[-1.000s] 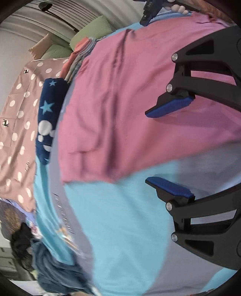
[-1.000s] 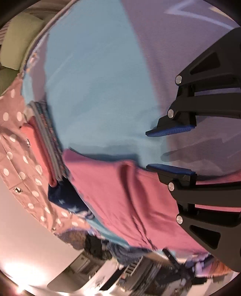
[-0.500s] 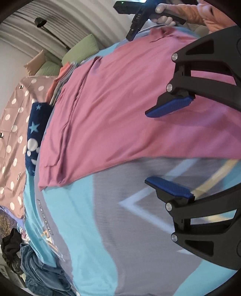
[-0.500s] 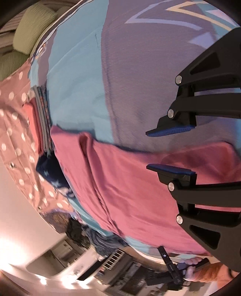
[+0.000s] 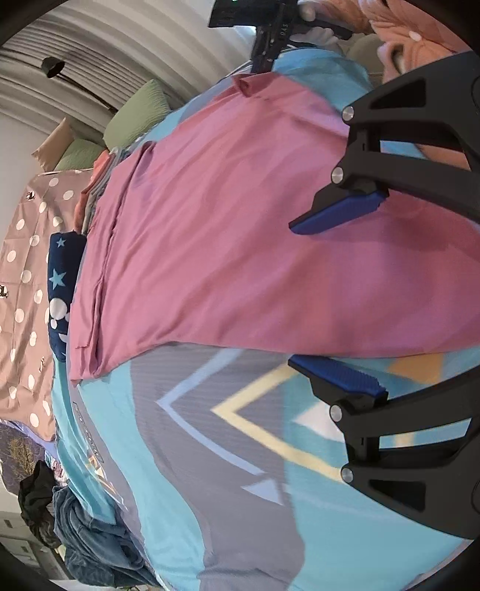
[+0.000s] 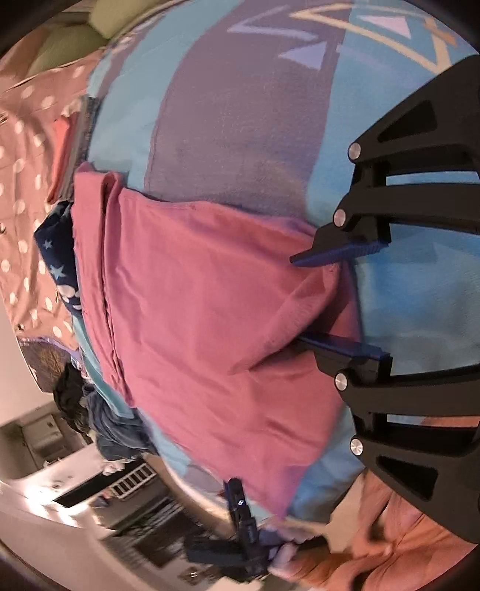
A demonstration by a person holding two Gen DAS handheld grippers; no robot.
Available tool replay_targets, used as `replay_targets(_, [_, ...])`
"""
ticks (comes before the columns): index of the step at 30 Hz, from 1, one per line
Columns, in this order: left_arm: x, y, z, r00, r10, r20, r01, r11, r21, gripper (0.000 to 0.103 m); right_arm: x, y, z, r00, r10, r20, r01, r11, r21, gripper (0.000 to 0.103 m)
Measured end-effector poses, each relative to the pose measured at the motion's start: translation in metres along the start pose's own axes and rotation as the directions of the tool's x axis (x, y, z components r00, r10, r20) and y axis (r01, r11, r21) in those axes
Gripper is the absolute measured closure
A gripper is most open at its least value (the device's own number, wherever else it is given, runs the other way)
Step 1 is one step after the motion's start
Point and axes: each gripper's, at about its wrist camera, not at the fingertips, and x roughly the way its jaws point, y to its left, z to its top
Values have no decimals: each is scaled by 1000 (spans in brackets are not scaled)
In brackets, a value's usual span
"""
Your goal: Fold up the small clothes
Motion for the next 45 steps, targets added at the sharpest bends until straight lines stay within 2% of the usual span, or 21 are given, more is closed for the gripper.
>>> replay_targets(6, [-20,-1,-22,999,51,-11,-51,999,5,34,-3,8,9,999,-42,21,44,989,-139,65])
replay_targets(9, [-34,-3,-29,996,94,0,-94,995,20,32,11,12,18,999,-30,-13,27,978,-208,64])
replay_targets(14, [-55,-8,-43,992,122,21,-123,990,71,26,34,23,26,998,-34,-53,18,959,-282,64])
replay_targets(15, [-59,-9,-47,992,126,22,-127,988,83,26,36,23,27,998,-35,-50,19,961,-275,68])
replay_targets(16, [-61,-8,-50,992,125,20,-126,988,88,26,37,20,30,999,-28,-46,16,969,-245,79])
replay_targets(17, [-63,-8,-52,992,124,20,-125,988,90,26,35,17,32,999,-24,-41,14,976,-216,100])
replay_targets(21, [-68,-5,-59,992,123,11,-123,986,114,26,8,-16,39,997,-35,71,37,999,-23,101])
replay_targets(25, [-68,-13,-58,995,103,-1,-101,975,200,26,-20,-61,33,989,-29,146,5,987,161,101])
replay_targets(31, [-58,-32,-56,998,47,-40,-30,937,349,25,-21,-66,22,988,-36,148,2,976,220,101])
replay_targets(36, [-45,-33,-47,998,58,-21,-44,907,419,25,-16,-66,26,989,-45,142,8,969,245,101])
replay_targets(38, [-41,-35,-47,998,64,-14,-51,888,456,29,-16,-65,26,989,-48,143,10,967,256,101])
replay_targets(39, [-40,-38,-47,998,63,-7,-51,873,486,37,-16,-65,26,989,-51,142,12,966,259,101])
replay_targets(40, [-40,-41,-48,999,54,-3,-45,860,509,48,-16,-65,26,989,-55,140,16,965,261,101])
replay_targets(41, [-40,-44,-48,999,39,-4,-32,850,526,55,-16,-65,26,989,-57,139,19,964,264,101])
replay_targets(43, [-40,-46,-46,999,-19,-35,35,841,540,93,-14,-66,26,989,-60,136,20,961,276,101])
replay_targets(44, [-39,-46,-44,998,-45,-50,65,838,542,99,-14,-67,27,989,-61,134,20,959,283,101])
replay_targets(45, [-40,-47,-44,998,-48,-44,65,834,548,101,-13,-66,28,989,-64,134,23,958,287,101])
